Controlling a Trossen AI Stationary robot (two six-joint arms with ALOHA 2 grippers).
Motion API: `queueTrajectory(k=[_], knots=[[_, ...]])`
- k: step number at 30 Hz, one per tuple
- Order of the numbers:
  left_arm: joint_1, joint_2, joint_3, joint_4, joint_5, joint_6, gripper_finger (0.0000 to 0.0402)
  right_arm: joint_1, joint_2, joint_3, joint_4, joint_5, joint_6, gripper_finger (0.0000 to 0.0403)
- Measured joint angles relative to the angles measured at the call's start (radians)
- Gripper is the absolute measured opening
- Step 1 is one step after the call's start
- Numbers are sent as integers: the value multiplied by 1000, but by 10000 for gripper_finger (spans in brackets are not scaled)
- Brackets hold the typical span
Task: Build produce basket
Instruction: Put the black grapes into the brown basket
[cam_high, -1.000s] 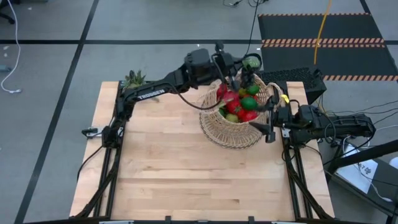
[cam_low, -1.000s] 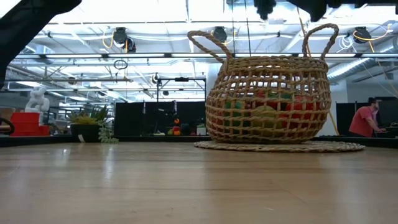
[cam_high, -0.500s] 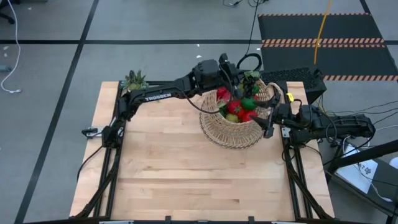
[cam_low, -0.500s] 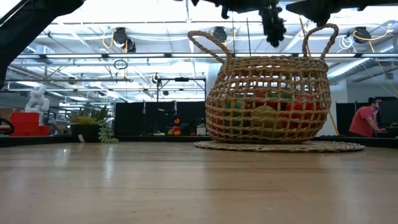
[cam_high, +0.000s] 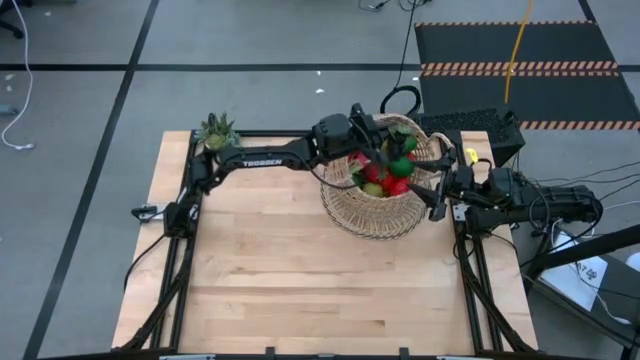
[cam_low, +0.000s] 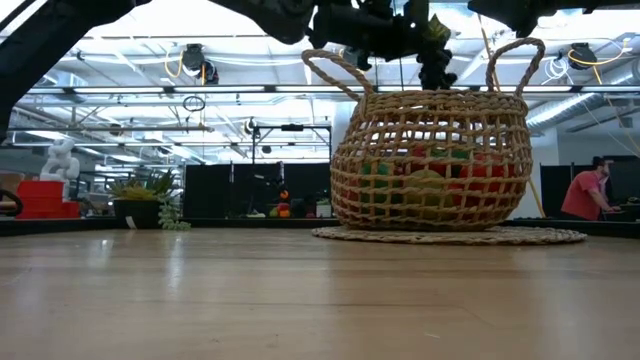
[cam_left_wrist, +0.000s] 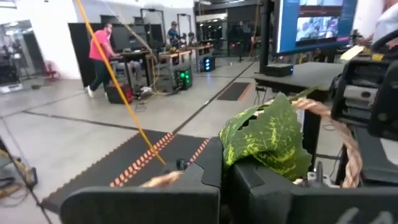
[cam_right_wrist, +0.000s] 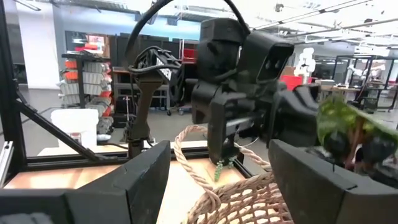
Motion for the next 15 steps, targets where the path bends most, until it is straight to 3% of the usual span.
queueTrajectory(k=[6, 15], knots=[[-19, 0, -26, 33, -86, 16, 1, 0, 0, 0, 0, 0, -3, 265], [-38, 0, -37, -1, -92, -66, 1, 0, 0, 0, 0, -1, -4, 265]])
